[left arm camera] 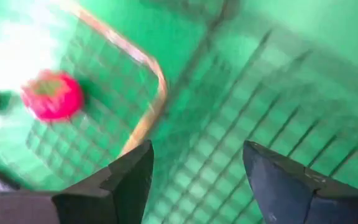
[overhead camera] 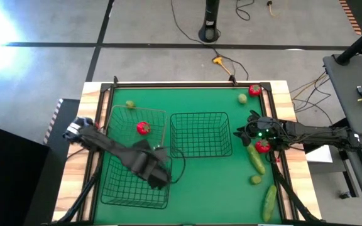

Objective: Sort produce into baskets
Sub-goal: Adjust the bottom black wire basket, then put the top left lime into the bottom black wire basket

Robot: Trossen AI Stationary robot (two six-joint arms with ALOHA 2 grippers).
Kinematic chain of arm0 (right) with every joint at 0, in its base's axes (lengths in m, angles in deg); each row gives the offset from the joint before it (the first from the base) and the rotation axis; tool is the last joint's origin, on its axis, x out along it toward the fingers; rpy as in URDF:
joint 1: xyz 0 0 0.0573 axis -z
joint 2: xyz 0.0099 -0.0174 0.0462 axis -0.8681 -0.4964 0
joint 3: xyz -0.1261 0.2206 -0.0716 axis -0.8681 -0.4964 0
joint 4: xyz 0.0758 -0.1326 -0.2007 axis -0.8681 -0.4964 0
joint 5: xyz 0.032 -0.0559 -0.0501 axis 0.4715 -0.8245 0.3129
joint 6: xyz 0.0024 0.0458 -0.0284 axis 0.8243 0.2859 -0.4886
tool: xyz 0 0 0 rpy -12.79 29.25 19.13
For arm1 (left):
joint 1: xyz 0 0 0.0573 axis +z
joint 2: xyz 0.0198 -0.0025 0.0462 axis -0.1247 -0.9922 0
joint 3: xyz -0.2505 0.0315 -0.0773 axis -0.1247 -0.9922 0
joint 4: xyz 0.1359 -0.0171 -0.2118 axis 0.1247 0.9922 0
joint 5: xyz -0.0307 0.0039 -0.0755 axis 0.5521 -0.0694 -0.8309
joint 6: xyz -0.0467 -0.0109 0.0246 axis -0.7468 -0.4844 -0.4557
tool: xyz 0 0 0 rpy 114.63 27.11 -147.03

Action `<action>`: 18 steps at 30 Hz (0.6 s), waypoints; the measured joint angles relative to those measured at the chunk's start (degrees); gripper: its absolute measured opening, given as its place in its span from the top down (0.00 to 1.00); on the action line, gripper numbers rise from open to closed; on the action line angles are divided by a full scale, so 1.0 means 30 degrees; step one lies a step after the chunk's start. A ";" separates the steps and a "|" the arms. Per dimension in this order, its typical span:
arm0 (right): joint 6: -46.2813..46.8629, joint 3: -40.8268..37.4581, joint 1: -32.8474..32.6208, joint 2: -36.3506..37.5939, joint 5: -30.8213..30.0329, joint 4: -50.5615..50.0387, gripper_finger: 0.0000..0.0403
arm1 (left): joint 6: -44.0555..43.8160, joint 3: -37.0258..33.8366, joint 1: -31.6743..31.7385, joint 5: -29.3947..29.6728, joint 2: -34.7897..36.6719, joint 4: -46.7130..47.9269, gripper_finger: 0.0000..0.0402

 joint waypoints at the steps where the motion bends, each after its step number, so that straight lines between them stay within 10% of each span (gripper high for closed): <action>1: -0.0015 0.0000 0.0000 0.0000 -0.0046 0.0035 0.50 | -0.0009 0.0380 0.0215 0.0979 0.0399 0.0020 0.43; 8: -0.0052 -0.0074 0.0000 -0.0021 -0.0178 0.1412 0.50 | 0.0413 0.1579 0.5332 0.3815 0.3307 0.0052 0.43; 18: -0.0724 -0.0298 0.0000 -0.0056 -0.0113 0.1740 0.50 | 0.5267 0.0700 1.7181 0.0171 0.3703 -0.0844 0.43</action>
